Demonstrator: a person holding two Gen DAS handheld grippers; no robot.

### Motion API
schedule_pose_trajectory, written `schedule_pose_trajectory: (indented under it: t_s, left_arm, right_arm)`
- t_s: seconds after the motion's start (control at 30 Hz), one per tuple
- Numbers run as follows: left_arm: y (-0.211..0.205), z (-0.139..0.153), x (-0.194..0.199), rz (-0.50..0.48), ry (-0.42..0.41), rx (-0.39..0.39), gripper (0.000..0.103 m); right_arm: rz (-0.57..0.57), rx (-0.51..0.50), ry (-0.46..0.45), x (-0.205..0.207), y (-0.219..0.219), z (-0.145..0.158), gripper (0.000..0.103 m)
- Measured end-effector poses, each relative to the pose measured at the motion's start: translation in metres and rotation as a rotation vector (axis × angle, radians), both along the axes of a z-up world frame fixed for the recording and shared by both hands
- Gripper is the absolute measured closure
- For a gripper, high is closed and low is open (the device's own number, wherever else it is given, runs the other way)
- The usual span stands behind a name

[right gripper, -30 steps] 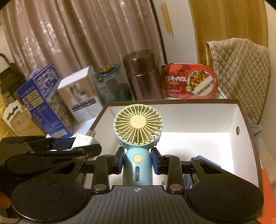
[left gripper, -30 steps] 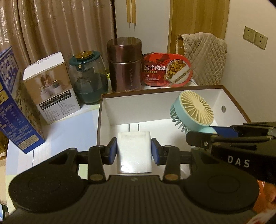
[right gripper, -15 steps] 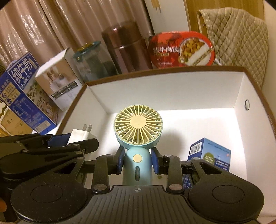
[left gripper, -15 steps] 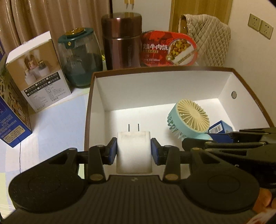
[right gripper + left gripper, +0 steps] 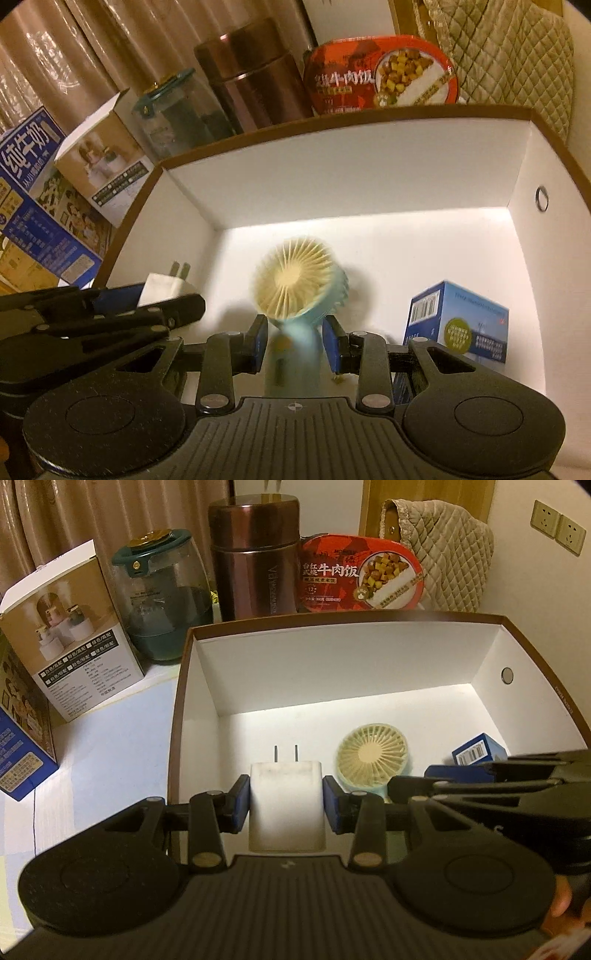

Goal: Organize rigid objects
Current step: 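Open the left tool to drop the charger while the right tool releases the fan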

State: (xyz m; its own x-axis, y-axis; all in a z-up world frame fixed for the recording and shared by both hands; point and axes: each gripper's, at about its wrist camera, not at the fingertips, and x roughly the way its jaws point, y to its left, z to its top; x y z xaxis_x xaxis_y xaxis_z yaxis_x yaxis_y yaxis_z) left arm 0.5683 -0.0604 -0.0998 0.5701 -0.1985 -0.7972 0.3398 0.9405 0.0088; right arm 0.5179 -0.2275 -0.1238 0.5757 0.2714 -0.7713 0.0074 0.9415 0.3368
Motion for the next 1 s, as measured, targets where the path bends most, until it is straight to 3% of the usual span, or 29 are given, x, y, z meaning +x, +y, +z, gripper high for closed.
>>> schedule_pose_trajectory:
  t_s: [0.4, 0.53, 0.7, 0.77, 0.9, 1.0]
  left_arm:
    - [0.002, 0.003, -0.008, -0.015, 0.013, -0.032, 0.067]
    - [0.005, 0.006, -0.012, -0.006, 0.017, -0.048, 0.06]
    - [0.008, 0.014, -0.023, -0.006, 0.002, -0.061, 0.059]
    - [0.009, 0.02, -0.03, -0.007, -0.006, -0.074, 0.057]
    - [0.013, 0.032, -0.047, -0.007, -0.038, -0.071, 0.039]
    - [0.015, 0.042, -0.062, -0.011, -0.066, -0.062, 0.038]
  right_arm:
    - [0.036, -0.011, -0.007, -0.014, -0.002, 0.007, 0.073]
    - [0.04, -0.017, -0.019, -0.02, -0.004, 0.011, 0.072]
    - [0.036, -0.028, -0.035, -0.029, -0.006, 0.017, 0.072]
    - [0.029, -0.025, -0.043, -0.035, -0.009, 0.021, 0.072]
    - [0.001, -0.007, -0.092, -0.05, -0.02, 0.037, 0.072]
    - [-0.022, -0.001, -0.124, -0.061, -0.027, 0.05, 0.072]
